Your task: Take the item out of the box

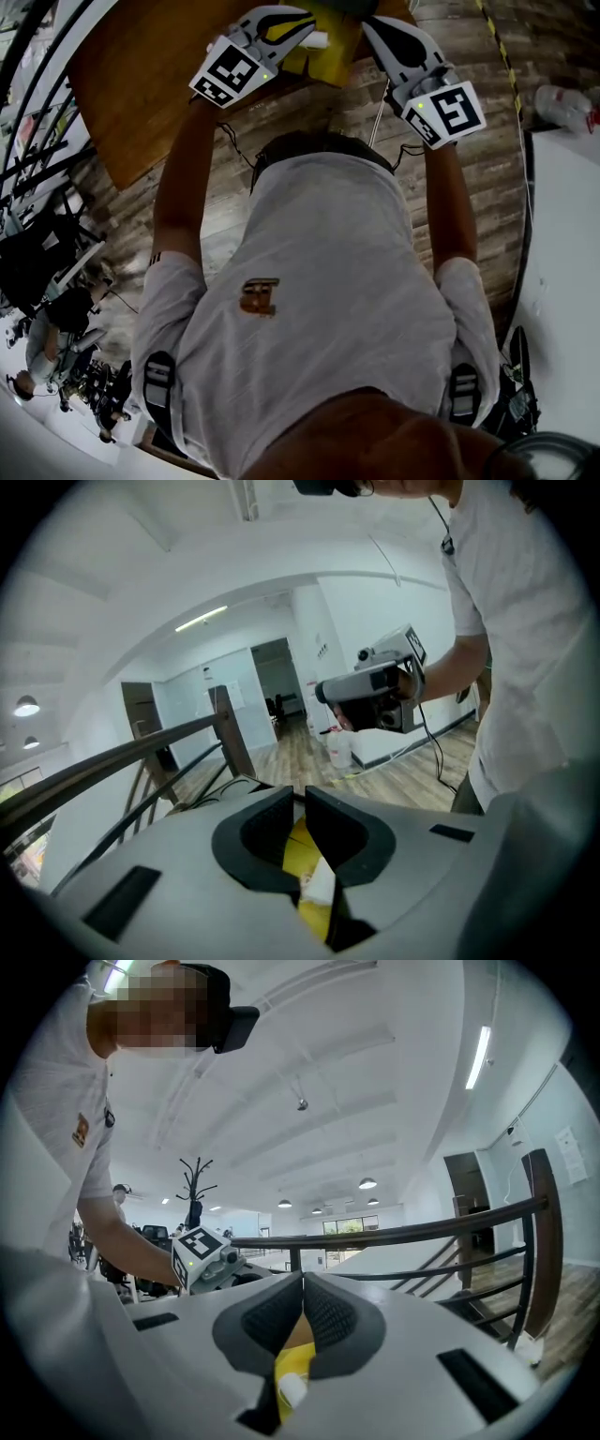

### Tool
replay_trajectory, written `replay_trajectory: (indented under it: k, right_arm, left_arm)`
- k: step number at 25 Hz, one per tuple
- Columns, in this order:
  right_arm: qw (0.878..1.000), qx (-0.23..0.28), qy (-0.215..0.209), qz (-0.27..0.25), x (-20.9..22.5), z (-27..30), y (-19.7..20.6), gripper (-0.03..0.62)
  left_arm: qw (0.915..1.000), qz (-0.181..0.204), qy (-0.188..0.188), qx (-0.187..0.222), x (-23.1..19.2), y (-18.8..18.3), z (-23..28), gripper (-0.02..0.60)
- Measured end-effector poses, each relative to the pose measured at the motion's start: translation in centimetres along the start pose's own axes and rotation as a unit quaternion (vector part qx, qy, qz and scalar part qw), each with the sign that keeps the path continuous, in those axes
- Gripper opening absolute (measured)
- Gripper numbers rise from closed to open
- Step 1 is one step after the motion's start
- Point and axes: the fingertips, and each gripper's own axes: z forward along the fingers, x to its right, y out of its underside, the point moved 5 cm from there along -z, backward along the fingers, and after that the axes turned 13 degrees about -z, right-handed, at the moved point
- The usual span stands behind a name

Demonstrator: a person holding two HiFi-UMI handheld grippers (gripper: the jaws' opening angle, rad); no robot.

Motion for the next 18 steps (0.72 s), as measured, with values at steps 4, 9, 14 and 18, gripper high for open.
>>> replay_trajectory:
  k: [4,9,14,18]
  right_arm:
    - [1.000,-0.003,-0.007,0.003,1.7,-0.9,-0.2,0.032]
    - [1.000,-0.009,-0.008,0.012,2.4,0.4,1.5,0.032]
    - [1.000,-0.020,0.005,0.019,2.6,0.4,2.3,0.032]
    - [0.999,-0.026,0.022,0.020,2.3,0.9,2.9,0.032]
  left_arm:
    - [0.9977,0.006,0.023,-0.063,0.6,1.1,2.4,0.099]
    - [0.9853,0.030,0.066,-0.155,-0.1,4.9,4.6,0.181]
    - [0.9623,0.079,0.111,-0.236,-0.2,7.4,6.6,0.231]
    - [0.9447,0.098,0.146,-0.277,-0.5,9.6,7.7,0.248]
